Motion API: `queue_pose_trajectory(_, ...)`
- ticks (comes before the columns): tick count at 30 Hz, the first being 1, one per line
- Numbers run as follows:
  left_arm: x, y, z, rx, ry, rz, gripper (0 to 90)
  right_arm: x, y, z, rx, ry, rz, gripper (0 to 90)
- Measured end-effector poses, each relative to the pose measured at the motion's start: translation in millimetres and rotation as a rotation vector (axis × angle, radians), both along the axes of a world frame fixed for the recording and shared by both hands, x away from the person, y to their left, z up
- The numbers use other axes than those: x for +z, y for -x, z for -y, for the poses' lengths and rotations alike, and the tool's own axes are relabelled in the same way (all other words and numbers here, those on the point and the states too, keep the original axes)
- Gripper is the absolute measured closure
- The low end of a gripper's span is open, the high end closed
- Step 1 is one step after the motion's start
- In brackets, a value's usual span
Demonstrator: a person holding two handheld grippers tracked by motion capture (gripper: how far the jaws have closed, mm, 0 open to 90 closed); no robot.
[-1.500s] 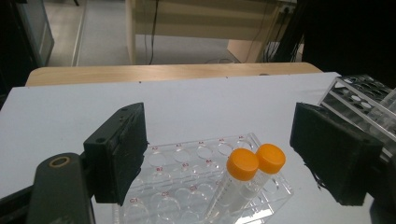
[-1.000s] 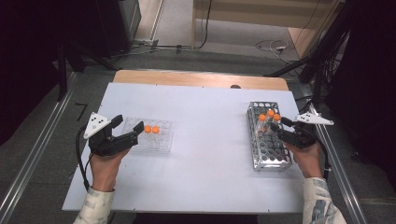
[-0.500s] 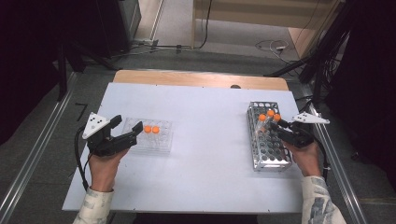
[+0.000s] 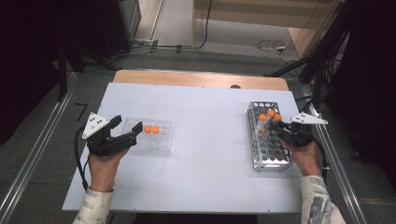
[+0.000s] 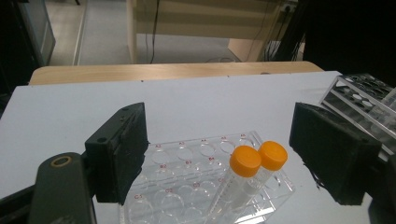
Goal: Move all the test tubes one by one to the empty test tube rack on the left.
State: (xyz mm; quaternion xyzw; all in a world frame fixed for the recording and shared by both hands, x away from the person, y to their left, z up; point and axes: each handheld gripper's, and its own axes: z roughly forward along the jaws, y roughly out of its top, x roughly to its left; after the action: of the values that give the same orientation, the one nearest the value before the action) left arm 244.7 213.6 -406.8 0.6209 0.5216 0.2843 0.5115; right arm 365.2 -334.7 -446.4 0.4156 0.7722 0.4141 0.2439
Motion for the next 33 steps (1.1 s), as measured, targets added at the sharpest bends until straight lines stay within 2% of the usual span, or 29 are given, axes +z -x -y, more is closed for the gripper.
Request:
queue_pose_trajectory(11, 0.1, 0.2, 0.9, -0.001, -0.004, 0.000, 19.7, 9.7, 7.2, 0.9, -0.001, -0.018, 0.036, 71.3)
queue_pose_trajectory(21, 0.9, 1.2, -0.5, 0.000, -0.002, 0.001, 19.7, 27.9, 14.9, -0.2, 0.001, -0.020, 0.093, 71.7)
queue_pose_trajectory(26, 1.2, 1.3, -0.9, -0.001, 0.000, 0.002, 19.7, 38.3, 21.4, 0.4, -0.003, -0.037, 0.121, 72.0)
queue_pose_trajectory(33, 1.3, 1.5, -0.9, -0.003, 0.000, 0.005, 19.6, 50.8, 34.7, -4.8, 0.020, -0.042, 0.153, 72.0)
